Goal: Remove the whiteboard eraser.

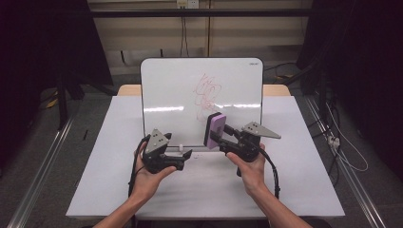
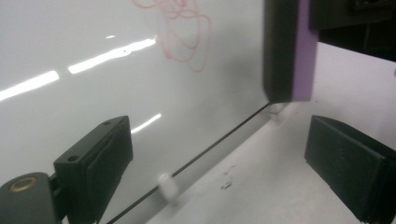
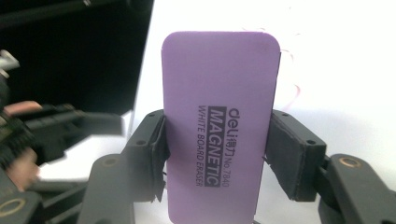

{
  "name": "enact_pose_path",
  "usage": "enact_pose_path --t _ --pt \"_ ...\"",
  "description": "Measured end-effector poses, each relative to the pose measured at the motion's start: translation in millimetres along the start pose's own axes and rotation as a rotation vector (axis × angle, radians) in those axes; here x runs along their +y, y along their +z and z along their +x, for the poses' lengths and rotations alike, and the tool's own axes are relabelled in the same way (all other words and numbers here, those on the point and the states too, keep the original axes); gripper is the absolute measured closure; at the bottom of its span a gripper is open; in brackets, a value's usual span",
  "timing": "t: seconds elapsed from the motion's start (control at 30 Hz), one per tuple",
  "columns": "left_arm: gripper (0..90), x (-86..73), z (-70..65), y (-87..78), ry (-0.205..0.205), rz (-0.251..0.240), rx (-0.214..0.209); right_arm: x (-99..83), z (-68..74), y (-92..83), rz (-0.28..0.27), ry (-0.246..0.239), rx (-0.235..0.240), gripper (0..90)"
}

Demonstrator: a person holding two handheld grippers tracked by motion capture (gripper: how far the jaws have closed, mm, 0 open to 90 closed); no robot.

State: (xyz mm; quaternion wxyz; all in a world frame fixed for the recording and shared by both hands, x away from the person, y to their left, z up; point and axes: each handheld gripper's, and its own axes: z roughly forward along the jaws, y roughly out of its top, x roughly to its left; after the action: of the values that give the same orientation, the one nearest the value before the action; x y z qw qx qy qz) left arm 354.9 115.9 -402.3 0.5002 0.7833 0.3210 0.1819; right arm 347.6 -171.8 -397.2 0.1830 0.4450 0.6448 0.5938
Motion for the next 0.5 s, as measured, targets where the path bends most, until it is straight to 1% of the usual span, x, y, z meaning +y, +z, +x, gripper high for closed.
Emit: enact_pose_path --t 0.03,0.07,0.1,0.17,0.3,0.37,0.43,0.47,0.5 --pt "7.2 -1.7 2.5 -2.2 -0.006 -0.001 0.001 -0.4 -0.6 -1.1 0.006 -0.017 -0.014 41.8" --pt "6.7 -3.5 5.0 -4.4 -0.009 0.005 -0.003 -0.8 -2.0 -2.0 0.014 -0.013 -0.017 41.8" --pt "6.2 -5.5 7.3 -6.0 -0.010 0.014 -0.009 -0.9 -3.7 -3.2 0.025 -0.013 -0.022 41.8" --pt "5.9 -8.8 11.5 -9.6 -0.024 0.028 -0.031 -1.6 -5.8 -5.3 0.028 -0.028 -0.032 41.8" --pt "5.9 -13.6 17.2 -19.2 -0.036 0.018 -0.014 -3.0 -8.6 -8.3 0.036 -0.042 -0.046 41.8" --pt "5.9 -16.3 19.0 -24.0 -0.032 0.025 0.004 -3.5 -8.9 -9.4 0.037 -0.048 -0.050 41.8" --pt "6.0 -21.7 20.4 -28.4 -0.029 0.029 0.022 -3.2 -8.6 -10.0 0.045 -0.069 -0.063 41.8" --pt "5.9 -25.8 20.6 -29.4 -0.034 0.026 0.024 -2.8 -8.5 -10.2 0.054 -0.070 -0.072 41.8" --pt "6.1 -30.1 21.3 -30.9 -0.038 0.025 0.036 -2.2 -9.0 -10.1 0.063 -0.070 -0.072 41.8"
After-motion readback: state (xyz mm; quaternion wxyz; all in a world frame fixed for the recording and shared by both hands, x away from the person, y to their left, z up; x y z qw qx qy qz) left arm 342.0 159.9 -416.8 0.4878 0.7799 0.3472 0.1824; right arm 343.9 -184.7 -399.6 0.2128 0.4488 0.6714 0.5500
